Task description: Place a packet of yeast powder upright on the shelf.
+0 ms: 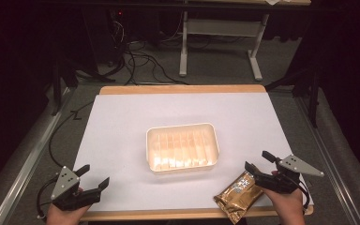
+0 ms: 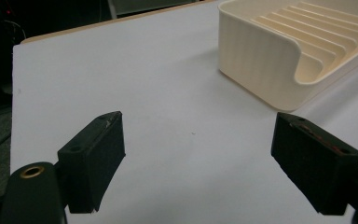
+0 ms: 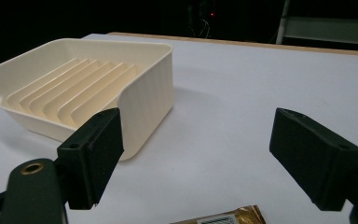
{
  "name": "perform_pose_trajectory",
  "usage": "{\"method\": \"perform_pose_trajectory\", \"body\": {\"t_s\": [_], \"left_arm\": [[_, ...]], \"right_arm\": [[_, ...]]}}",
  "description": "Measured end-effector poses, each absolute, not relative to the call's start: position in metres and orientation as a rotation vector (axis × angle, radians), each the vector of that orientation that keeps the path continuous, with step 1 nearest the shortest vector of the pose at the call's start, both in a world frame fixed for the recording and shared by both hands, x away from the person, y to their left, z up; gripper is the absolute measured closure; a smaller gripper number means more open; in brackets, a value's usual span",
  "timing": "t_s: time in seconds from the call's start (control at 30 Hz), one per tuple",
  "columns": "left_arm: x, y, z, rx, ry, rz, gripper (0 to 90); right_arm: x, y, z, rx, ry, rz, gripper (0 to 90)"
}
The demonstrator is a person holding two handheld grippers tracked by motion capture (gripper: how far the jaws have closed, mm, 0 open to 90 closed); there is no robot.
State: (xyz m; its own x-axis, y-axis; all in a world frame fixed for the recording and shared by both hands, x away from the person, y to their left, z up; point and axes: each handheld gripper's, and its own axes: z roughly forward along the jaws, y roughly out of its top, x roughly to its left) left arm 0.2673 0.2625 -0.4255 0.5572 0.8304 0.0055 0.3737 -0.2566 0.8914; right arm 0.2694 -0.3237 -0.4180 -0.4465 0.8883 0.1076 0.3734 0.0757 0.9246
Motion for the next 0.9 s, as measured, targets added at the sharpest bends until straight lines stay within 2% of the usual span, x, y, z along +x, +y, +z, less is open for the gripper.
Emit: {"method": "perform_pose_trajectory", "body": {"t_s": [0.33, 0.6, 0.7, 0.73, 0.8, 0.9], "left_arm": [[0.269, 0.262, -0.425, 1.847, 0.981, 0.611, 17.9], [0.275, 0.258, -0.423, 1.829, 0.979, 0.618, 17.8], [0.282, 0.250, -0.422, 1.828, 0.962, 0.616, 17.8], [0.286, 0.246, -0.422, 1.826, 0.953, 0.611, 17.8], [0.290, 0.243, -0.422, 1.828, 0.947, 0.609, 17.8], [0.299, 0.233, -0.421, 1.822, 0.933, 0.593, 17.8]], "right_arm": [[0.268, -0.327, -0.420, 1.271, 1.863, 1.348, 20.2], [0.262, -0.332, -0.424, 1.292, 1.870, 1.326, 28.5], [0.252, -0.338, -0.426, 1.299, 1.879, 1.303, 35.7], [0.246, -0.343, -0.428, 1.300, 1.881, 1.302, 42.2], [0.242, -0.345, -0.428, 1.310, 1.885, 1.298, 45.1], [0.230, -0.351, -0.432, 1.345, 1.910, 1.270, 58.8]]}}
